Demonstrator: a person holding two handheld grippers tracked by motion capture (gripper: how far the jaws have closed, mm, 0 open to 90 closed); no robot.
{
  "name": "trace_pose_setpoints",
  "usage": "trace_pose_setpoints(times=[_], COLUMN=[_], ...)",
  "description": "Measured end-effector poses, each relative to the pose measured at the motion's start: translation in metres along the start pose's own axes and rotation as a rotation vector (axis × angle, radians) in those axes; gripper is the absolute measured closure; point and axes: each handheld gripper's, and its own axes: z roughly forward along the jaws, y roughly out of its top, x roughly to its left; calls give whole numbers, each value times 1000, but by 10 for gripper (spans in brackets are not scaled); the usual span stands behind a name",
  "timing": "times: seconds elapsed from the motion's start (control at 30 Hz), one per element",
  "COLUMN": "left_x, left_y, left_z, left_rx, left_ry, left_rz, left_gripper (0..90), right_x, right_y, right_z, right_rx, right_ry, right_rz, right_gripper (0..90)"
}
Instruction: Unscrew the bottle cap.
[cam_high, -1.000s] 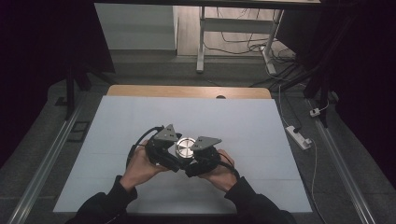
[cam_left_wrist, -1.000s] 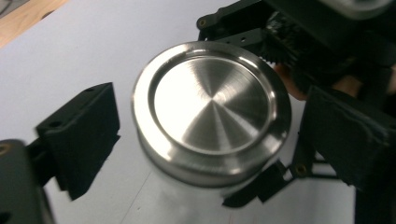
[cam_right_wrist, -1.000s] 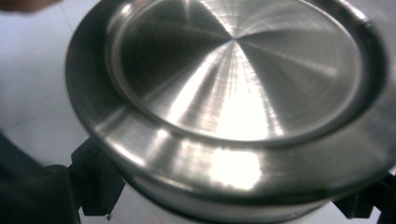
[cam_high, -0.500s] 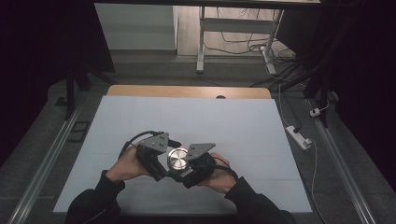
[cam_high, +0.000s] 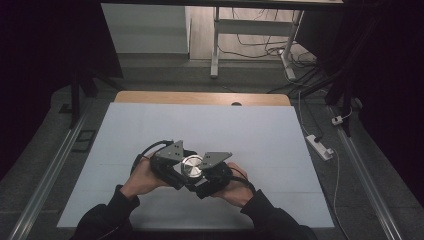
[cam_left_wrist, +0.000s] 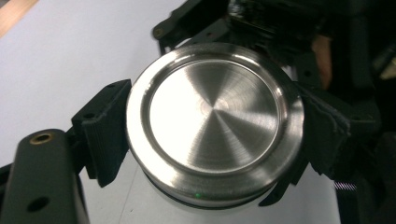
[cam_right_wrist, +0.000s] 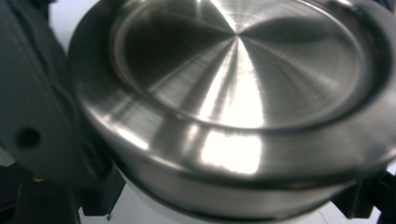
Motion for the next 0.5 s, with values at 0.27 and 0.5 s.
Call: trace_pose_setpoints(times=[0.27, 0.5], left_x=[-6, -13], left_y=[9, 15], left_z=[9, 17], left_rx=[26, 42], left_ry=[131, 217], left_rz=[-134, -189], left_gripper=[185, 181], right_x=[-4, -6], right_y=[-1, -3], right_z=[0, 1], right_rx=[3, 9], right_ry=[-90, -137], right_rz=[65, 86], right_gripper=[147, 147])
